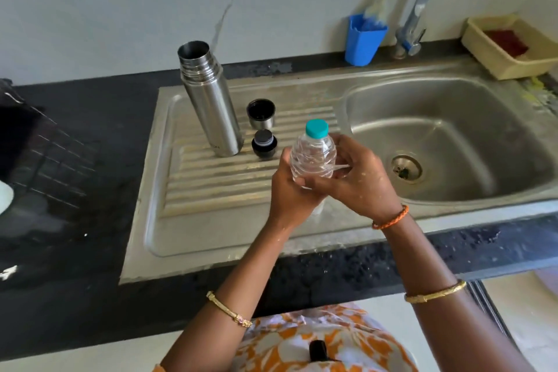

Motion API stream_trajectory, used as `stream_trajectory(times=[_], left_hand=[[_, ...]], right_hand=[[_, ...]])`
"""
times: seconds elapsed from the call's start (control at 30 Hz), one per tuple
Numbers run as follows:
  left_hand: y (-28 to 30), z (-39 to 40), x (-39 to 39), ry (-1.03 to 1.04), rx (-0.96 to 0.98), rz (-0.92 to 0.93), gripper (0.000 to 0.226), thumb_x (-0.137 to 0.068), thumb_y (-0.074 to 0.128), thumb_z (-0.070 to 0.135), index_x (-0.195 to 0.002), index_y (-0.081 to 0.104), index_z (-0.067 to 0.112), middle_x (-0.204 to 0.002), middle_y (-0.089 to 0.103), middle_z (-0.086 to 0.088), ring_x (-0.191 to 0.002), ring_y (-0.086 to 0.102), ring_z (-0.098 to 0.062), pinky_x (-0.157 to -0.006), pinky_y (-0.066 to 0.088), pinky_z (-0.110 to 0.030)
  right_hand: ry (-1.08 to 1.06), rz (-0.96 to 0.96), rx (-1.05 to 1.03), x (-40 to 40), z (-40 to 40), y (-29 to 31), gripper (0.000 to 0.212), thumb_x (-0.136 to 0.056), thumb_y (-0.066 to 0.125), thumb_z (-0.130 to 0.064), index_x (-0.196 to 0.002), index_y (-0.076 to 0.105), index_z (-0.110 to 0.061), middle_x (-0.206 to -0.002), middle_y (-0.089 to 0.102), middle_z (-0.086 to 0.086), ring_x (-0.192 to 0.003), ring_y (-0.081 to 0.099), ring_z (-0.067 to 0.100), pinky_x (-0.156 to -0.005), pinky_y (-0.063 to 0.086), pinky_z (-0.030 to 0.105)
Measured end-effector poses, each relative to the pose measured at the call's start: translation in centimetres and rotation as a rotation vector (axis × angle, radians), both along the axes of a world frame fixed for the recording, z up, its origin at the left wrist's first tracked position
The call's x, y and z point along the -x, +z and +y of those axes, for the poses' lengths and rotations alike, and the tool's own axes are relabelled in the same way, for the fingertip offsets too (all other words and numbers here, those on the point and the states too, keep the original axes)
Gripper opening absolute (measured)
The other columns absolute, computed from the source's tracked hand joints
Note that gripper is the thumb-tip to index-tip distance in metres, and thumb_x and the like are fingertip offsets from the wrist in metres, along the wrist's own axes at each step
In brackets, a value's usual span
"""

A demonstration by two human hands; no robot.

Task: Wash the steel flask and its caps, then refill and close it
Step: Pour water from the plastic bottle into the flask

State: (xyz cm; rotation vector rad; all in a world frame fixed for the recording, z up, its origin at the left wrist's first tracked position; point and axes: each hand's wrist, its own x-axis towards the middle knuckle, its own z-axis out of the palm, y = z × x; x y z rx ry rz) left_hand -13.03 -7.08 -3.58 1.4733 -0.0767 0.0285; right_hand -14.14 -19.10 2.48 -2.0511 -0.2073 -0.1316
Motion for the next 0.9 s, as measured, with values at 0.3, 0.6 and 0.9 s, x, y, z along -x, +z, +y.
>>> stream_trajectory(times=[0.3,0.6,0.9], left_hand=[[-1.2,0.6,0.6,0.020,-0.208,-0.092,0.066,-0.071,0.086,0.017,-0.126,0.050,0.008,-0.108,0.069,-0.005,-0.098,0.068,-0.018,-0.087,0.055,-0.042],[-1.7,0.7,0.3,-0.010,-0.224,-0.053,0.093,-0.062,0.087,0.035,-0.139,0.040,0.014,-0.112,0.070,-0.003,-0.103,0.068,-0.018,-0.091,0.054,-0.048],[-1.6,1.7,-0.5,-0.127,-0.216,-0.079,0.066,-0.066,0.084,0.022,-0.122,0.052,0.008,-0.102,0.068,-0.009,-0.096,0.067,-0.028,-0.085,0.054,-0.052]], right_hand=[[-0.111,-0.070,0.070,1.2,-0.4,2.4,0.062,-0.068,0.071,-0.059,-0.115,0.059,-0.021,-0.104,0.058,-0.004,-0.087,0.058,0.005,-0.072,0.050,0.016],[-0.332,-0.377,0.170,0.4,2.5,3.3,0.036,-0.073,0.079,-0.036,-0.076,0.063,-0.005,-0.070,0.055,0.002,-0.058,0.040,0.006,-0.054,0.036,0.008],[-0.076,-0.341,0.253,0.3,1.5,4.6,0.026,-0.079,0.068,-0.019,-0.098,0.071,-0.001,-0.091,0.059,0.012,-0.073,0.052,0.010,-0.069,0.046,0.017]])
